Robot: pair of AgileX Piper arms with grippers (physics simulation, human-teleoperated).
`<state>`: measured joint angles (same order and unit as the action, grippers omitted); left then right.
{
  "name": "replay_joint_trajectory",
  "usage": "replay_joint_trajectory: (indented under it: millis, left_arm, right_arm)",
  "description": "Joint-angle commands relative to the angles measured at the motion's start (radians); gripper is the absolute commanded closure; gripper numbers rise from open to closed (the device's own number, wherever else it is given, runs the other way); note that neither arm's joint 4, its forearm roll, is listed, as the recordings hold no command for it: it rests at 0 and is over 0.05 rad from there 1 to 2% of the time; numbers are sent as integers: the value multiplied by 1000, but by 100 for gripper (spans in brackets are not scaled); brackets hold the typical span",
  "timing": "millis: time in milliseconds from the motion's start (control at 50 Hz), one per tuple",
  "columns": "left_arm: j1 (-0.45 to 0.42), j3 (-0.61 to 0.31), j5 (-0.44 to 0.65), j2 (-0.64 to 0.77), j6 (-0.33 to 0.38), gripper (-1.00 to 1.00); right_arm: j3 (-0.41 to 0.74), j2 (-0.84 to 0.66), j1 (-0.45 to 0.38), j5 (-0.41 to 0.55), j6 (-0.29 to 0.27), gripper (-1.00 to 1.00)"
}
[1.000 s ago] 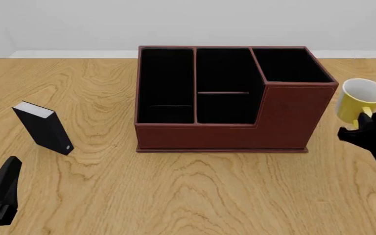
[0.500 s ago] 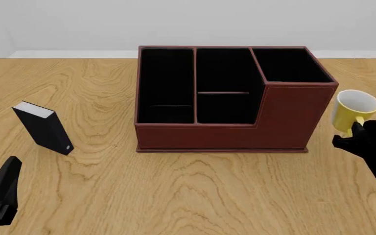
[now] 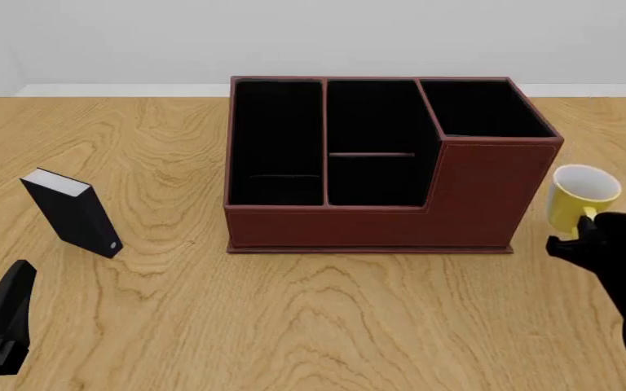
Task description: Pick up the yellow and white mug and place it to the right of the caddy.
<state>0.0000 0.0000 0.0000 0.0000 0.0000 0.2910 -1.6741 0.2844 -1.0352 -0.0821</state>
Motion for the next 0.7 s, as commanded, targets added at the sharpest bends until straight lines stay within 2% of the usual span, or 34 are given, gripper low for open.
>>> replay_joint_trajectory:
  millis: [20,560,700]
  left_arm:
    - [0,0,0,0,0,-100]
    - [0,0,0,0,0,-100]
    - [0,0,0,0,0,-100]
  right_arm:
    - [0,-58,1,-47,8,100]
    - [4,-189,15,-140,7,100]
    - [3,-188,18,-135,8,100]
